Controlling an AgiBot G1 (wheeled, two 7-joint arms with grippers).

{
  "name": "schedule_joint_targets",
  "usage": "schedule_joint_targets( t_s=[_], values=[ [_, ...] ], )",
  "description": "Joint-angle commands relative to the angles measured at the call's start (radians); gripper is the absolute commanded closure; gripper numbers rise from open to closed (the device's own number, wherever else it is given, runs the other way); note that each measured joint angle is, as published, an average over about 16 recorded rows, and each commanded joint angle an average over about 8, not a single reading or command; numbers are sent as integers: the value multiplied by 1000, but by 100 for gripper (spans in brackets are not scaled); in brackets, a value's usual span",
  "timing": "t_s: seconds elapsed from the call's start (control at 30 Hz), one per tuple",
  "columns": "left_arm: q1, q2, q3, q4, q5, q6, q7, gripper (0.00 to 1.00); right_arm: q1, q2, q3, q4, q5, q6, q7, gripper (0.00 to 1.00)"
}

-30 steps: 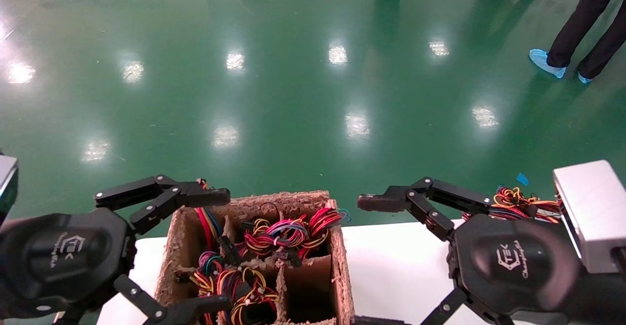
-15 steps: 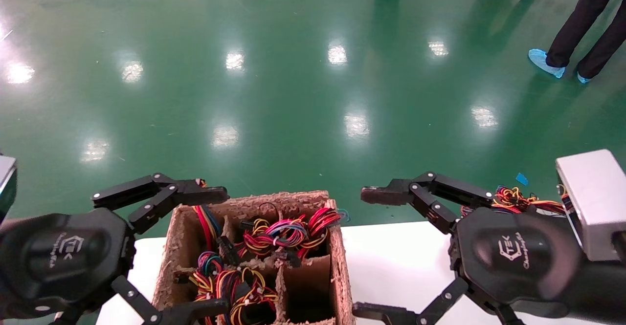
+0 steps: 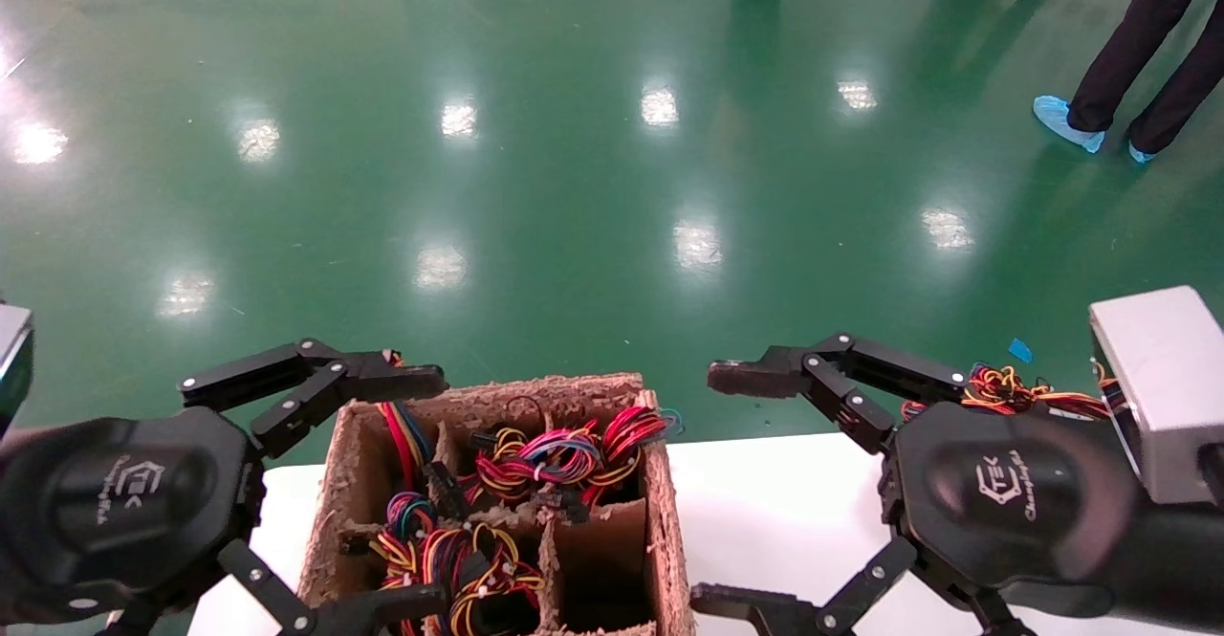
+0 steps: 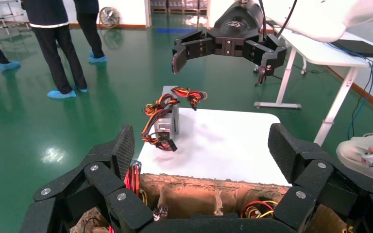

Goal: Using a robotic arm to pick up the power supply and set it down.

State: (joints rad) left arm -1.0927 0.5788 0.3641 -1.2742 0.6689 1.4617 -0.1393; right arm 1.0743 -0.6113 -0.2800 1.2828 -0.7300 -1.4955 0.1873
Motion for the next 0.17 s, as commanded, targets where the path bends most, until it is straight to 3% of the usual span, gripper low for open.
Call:
schedule_joint_targets(
  t_s=[0.03, 0.17],
  values=[
    [0, 0, 0, 0, 0, 0, 0, 0, 0, 0, -1, -1, 1, 0, 0, 0],
    [0, 0, 0, 0, 0, 0, 0, 0, 0, 0, -1, -2, 2, 1, 0, 0]
  ],
)
